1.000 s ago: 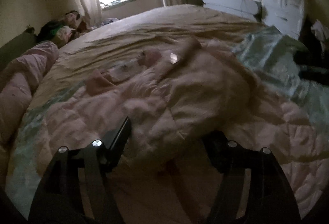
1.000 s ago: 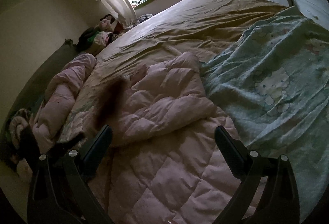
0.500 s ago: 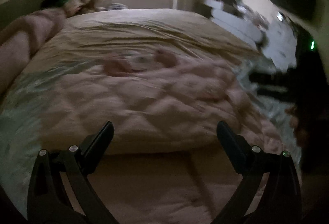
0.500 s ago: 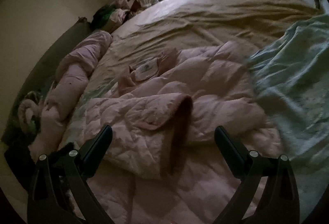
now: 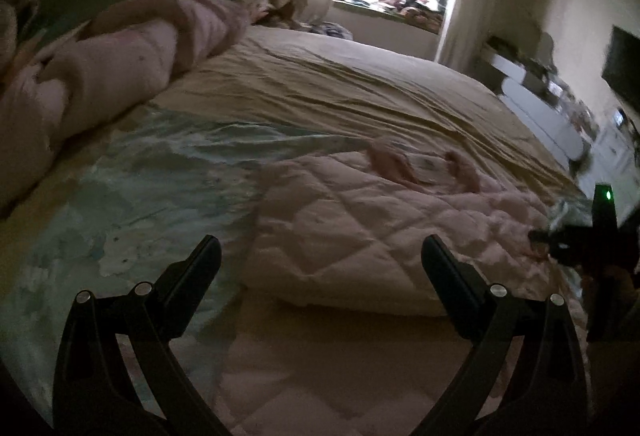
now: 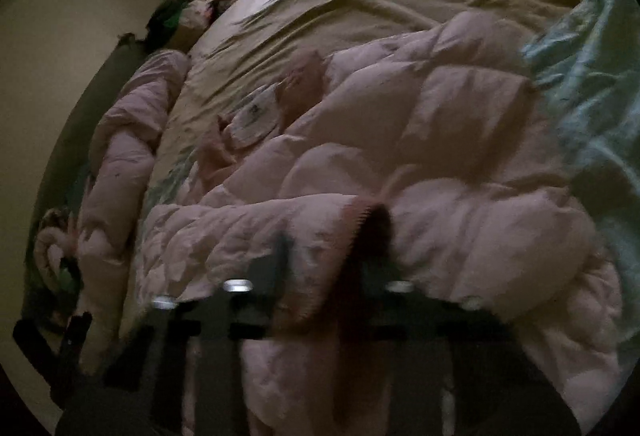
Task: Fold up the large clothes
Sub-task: 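Grasp the jacket hem edge with the right tool and lift it, then lay the hem over the jacket body and open the right tool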
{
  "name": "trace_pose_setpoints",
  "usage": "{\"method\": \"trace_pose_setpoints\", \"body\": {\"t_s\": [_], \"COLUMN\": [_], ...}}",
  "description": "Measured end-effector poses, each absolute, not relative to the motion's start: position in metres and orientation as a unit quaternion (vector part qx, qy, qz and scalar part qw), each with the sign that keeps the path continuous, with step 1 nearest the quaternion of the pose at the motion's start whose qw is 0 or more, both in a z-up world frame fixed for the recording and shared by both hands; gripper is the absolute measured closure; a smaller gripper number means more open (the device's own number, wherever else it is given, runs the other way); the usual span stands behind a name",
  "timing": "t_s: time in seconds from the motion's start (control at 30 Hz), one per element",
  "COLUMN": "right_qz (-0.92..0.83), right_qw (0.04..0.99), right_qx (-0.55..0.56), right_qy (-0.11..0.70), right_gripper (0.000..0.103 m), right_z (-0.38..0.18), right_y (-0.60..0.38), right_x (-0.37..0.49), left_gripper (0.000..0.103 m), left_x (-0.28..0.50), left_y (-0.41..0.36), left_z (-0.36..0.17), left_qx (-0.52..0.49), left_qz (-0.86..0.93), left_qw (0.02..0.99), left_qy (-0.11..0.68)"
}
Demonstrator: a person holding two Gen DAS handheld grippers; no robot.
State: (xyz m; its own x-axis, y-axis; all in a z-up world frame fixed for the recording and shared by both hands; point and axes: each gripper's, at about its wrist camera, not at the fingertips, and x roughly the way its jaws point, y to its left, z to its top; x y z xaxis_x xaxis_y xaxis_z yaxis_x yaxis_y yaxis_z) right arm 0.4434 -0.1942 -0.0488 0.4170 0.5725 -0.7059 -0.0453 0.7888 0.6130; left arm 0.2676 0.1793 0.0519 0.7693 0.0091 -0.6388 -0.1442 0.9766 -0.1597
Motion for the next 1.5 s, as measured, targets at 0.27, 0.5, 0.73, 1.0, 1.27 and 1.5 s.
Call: {"method": "trace_pose_setpoints", "body": {"t_s": [0.27, 0.5, 0.73, 1.0, 1.27, 1.5], "right_qz": [0.249, 0.206, 0.168, 0.146, 0.116, 0.129], "right_qw": [0.876, 0.908, 0.899, 0.897, 0.908, 0.92], "right_qx": [0.154, 0.093, 0.097, 0.071, 0.023, -0.003], "right_qy": [0.384, 0.352, 0.392, 0.411, 0.402, 0.37], "right_gripper": [0.098, 0.098, 0.098, 0.093, 0.056, 0.052], "right_z": [0.042, 0.077, 0.033, 0.009, 0.013, 0.029], "right_y": [-0.168, -0.173, -0.185, -0.178, -0.17, -0.157], "right_x": [0.428, 0.453, 0.469, 0.468, 0.459, 0.441], "left_gripper": [0.009, 0.009, 0.009, 0.009, 0.009, 0.01], "left_x": [0.274, 0.298, 0.326, 0.342, 0.35, 0.359], "left_y": [0.209, 0.197, 0.17, 0.152, 0.146, 0.148], "left_z": [0.051, 0.045, 0.028, 0.007, 0.001, -0.01], "left_qx": [-0.126, -0.125, -0.09, -0.069, -0.058, -0.067], "left_qz": [0.064, 0.049, 0.031, 0.017, 0.01, 0.012], "left_qw": [0.932, 0.929, 0.925, 0.921, 0.921, 0.916], "left_qy": [0.334, 0.344, 0.367, 0.384, 0.385, 0.396]}}
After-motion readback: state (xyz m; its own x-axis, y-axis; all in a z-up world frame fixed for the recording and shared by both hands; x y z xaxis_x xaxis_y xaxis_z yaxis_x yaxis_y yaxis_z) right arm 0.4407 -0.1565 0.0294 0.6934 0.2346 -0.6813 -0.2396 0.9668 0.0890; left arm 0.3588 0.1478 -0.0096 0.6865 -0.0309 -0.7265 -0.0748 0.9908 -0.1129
